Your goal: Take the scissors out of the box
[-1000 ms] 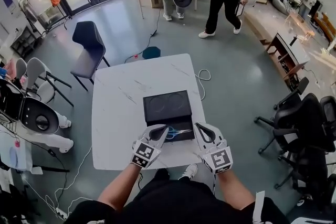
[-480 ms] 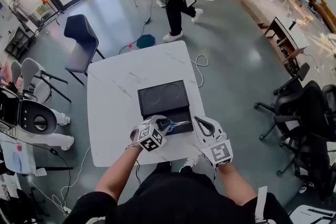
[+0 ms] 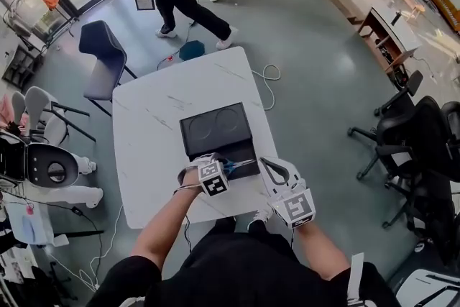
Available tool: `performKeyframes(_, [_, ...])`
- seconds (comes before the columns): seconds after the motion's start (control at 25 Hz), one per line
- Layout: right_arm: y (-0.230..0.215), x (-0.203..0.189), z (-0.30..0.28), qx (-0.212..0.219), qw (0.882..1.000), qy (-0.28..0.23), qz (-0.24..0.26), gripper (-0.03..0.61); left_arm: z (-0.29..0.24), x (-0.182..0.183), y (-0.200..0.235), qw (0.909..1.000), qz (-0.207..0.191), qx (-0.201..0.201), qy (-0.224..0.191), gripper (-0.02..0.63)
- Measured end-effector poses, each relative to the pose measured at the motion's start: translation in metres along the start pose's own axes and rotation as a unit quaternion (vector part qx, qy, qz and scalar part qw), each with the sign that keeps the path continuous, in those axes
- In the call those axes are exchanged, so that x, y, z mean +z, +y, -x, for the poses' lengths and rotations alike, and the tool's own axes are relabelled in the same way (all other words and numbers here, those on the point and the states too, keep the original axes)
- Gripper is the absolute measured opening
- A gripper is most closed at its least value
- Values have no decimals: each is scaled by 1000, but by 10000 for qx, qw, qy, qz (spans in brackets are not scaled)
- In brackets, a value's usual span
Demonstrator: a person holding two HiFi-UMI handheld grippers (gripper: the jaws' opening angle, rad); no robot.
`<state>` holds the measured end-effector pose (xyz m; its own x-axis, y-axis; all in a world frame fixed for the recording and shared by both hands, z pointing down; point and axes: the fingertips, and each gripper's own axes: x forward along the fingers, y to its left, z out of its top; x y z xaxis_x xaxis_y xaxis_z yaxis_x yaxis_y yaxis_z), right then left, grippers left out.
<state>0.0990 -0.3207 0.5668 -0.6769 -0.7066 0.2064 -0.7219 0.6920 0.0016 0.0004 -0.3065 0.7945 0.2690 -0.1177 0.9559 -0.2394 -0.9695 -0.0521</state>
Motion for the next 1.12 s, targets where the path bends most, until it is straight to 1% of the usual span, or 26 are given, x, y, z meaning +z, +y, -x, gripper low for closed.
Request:
performKeyframes(0.08, [0, -1, 0, 7, 10000, -53, -30, 8, -7, -3, 0, 9998, -91, -30, 155, 156])
performKeyframes(0.2, [-1, -4, 3, -28, 10000, 40, -71, 6, -16, -8, -2, 9991, -173, -78, 368, 156])
performKeyframes(0.36, [-4, -10, 6, -9, 10000, -49, -84, 6, -22, -8, -1, 9985, -236, -178, 452, 156])
performKeyframes(0.52, [-2, -15, 9, -49, 9997, 131, -184, 6, -23, -7, -4, 9980, -294, -362, 430, 152])
performKeyframes(0.68, [7, -14, 9, 53, 9998, -12, -196, 6, -22, -9, -10, 9978, -371, -398, 387, 125])
performKeyframes(0.72, [9, -14, 9, 68, 9998, -15, -185, 6, -22, -9, -10, 9979, -355, -397, 358, 112])
performKeyframes(0.84, [13, -13, 9, 118, 9999, -13, -125, 8, -21, -9, -10, 9986, -288, -371, 228, 103])
performKeyframes(1.04, [19, -13, 9, 153, 9998, 5, -100, 8, -18, -8, -9, 9993, -281, -196, 113, 95])
performKeyframes(1.12, [19, -13, 10, 116, 9998, 85, -98, 6, -14, -5, -8, 9995, -288, -149, 65, 95])
